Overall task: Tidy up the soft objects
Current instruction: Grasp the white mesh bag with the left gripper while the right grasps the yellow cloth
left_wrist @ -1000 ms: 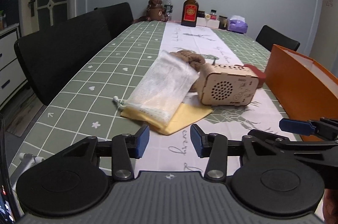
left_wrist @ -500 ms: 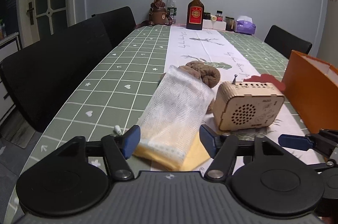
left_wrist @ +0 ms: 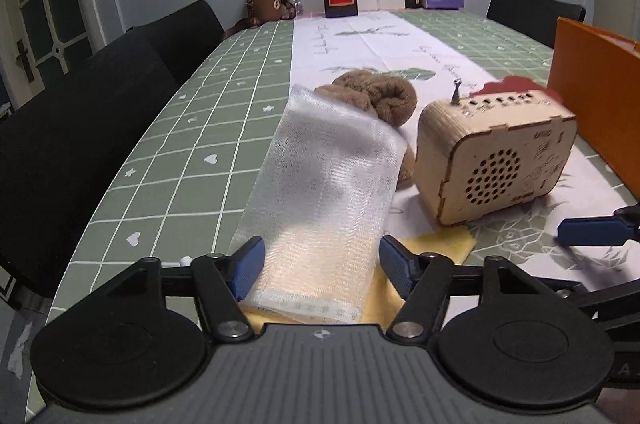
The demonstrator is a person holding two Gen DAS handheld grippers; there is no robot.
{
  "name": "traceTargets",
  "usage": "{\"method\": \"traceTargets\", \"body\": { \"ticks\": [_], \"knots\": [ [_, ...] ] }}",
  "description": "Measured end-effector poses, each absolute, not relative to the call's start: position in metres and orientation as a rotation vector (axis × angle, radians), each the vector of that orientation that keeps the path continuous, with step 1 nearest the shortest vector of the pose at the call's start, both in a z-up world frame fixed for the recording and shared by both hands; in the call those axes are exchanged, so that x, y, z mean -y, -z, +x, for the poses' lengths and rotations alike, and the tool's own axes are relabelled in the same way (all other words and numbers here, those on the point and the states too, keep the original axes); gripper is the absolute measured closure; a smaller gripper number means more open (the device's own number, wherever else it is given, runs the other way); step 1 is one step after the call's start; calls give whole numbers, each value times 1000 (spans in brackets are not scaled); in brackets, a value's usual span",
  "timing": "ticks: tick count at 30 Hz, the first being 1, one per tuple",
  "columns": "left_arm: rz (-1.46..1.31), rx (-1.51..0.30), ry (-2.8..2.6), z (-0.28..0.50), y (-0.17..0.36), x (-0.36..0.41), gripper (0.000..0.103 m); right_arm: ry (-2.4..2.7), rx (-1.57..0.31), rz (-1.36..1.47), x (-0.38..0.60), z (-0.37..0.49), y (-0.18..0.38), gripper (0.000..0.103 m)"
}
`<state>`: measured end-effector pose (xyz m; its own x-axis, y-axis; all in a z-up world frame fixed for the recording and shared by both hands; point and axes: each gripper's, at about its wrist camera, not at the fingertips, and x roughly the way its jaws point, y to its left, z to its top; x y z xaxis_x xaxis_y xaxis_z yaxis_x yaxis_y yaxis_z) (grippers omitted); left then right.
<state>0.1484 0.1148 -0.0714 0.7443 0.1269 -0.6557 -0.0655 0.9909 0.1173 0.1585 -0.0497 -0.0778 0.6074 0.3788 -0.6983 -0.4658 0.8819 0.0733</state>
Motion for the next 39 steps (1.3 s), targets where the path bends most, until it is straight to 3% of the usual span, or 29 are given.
{"method": "traceTargets", "body": {
  "ticks": [1, 2, 4, 7, 10, 12, 14, 16, 28, 30, 33, 39],
  "knots": [
    [74, -724, -110, 148, 72, -116, 49, -491, -776, -120, 50, 159, 78, 36],
    [53, -723, -109, 148, 72, -119, 56, -495, -776, -118, 49, 159, 78, 36],
    [21, -717, -98, 145, 69, -123, 82, -508, -777, -118, 47, 159, 78, 36],
    [0, -687, -112, 137, 64, -128, 99, -548, -763, -130, 40, 157, 76, 36],
    [-54, -646, -129, 125, 55, -135, 101, -597, -752, -139, 29, 155, 74, 36],
    [-80, -628, -153, 117, 48, -138, 101, -636, -745, -147, 21, 154, 73, 30],
    [-84, -649, -195, 111, 44, -142, 101, -680, -733, -162, 10, 154, 72, 14],
    [-114, -682, -235, 108, 44, -149, 101, -721, -721, -186, -1, 153, 72, 8],
    [-199, -746, -256, 98, 61, -165, 101, -727, -730, -268, -37, 165, 89, 4],
    [-207, -749, -250, 97, 62, -165, 101, -730, -725, -269, -38, 164, 89, 6],
    [-210, -752, -245, 95, 64, -165, 101, -742, -713, -270, -39, 163, 88, 16],
    [-232, -747, -241, 93, 62, -165, 101, -766, -688, -279, -36, 161, 84, 46]
  ]
}}
